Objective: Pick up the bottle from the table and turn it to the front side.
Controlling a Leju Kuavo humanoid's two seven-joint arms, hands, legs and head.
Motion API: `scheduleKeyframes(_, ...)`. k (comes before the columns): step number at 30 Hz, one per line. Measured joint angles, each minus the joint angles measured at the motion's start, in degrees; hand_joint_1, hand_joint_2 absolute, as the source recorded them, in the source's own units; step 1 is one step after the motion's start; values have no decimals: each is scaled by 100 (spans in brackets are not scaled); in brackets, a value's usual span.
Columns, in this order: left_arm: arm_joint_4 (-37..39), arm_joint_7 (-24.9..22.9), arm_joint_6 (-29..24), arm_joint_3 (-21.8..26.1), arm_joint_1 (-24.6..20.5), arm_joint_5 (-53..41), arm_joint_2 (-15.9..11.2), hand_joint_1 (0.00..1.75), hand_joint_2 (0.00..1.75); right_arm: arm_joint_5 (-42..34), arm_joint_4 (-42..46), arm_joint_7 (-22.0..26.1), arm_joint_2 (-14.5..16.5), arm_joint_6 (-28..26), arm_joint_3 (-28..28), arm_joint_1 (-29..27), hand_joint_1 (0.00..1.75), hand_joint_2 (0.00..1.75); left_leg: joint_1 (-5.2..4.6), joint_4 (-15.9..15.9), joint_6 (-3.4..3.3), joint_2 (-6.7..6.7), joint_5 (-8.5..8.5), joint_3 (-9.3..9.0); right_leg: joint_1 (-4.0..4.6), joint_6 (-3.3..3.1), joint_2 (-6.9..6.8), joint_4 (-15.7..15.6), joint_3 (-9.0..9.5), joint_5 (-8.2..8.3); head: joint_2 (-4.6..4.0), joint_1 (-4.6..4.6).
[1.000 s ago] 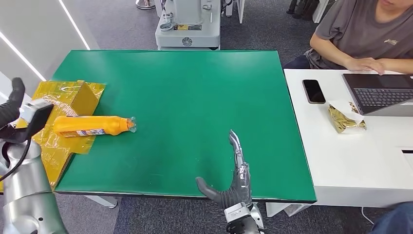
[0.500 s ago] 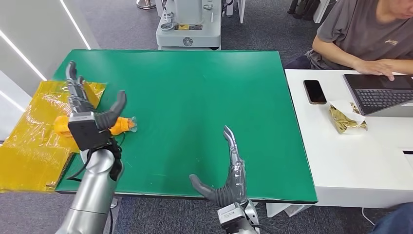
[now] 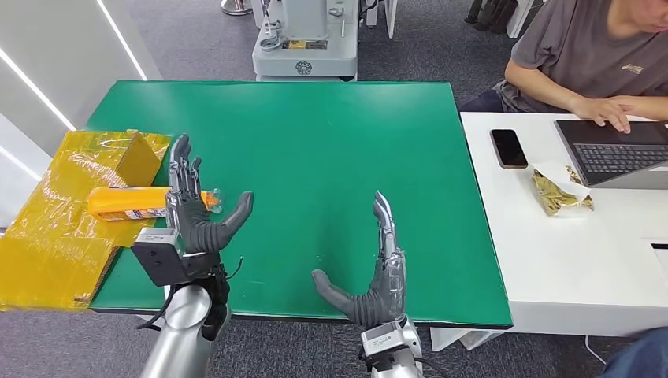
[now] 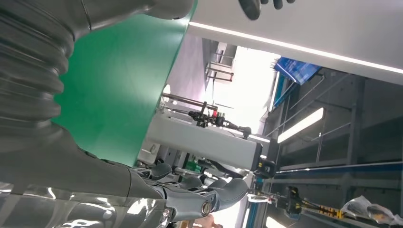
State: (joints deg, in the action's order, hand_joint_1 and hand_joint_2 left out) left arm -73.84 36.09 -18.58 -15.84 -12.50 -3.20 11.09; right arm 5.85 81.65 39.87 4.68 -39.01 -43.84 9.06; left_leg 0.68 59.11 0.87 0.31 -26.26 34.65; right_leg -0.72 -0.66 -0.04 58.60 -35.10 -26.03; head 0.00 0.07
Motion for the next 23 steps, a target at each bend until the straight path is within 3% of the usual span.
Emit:
scheduleKeyframes(4, -263, 119, 150, 1, 297, 111, 99, 0, 175, 0, 44, -6, 0, 0, 39, -55, 0, 175, 0, 0, 0, 0, 0, 1, 0, 0, 0, -1, 0, 0, 0, 1)
scheduleKeyframes(10, -324, 171, -638, 2, 490, -744, 148, 0, 175, 241, 103, -43, 0, 0, 148, -140, 0, 175, 0, 0, 0, 0, 0, 0, 0, 1, -1, -1, 1, 0, 0, 1)
scheduleKeyframes(16, -539, 244, -507, 25, 740, -540, 195, 0, 175, -294, 181, -347, -7, 341, 173, -240, 0, 175, 0, 0, 0, 0, 0, 1, 0, 0, -1, 0, 0, 0, 0, 0)
scheduleKeyframes(23, -846, 173, -371, 114, 968, -203, 261, 0, 175, -427, 205, -387, -38, 464, 183, -283, 0, 175, 0, -1, 0, 0, -1, 2, 0, 2, -1, -1, 0, -2, 0, -1)
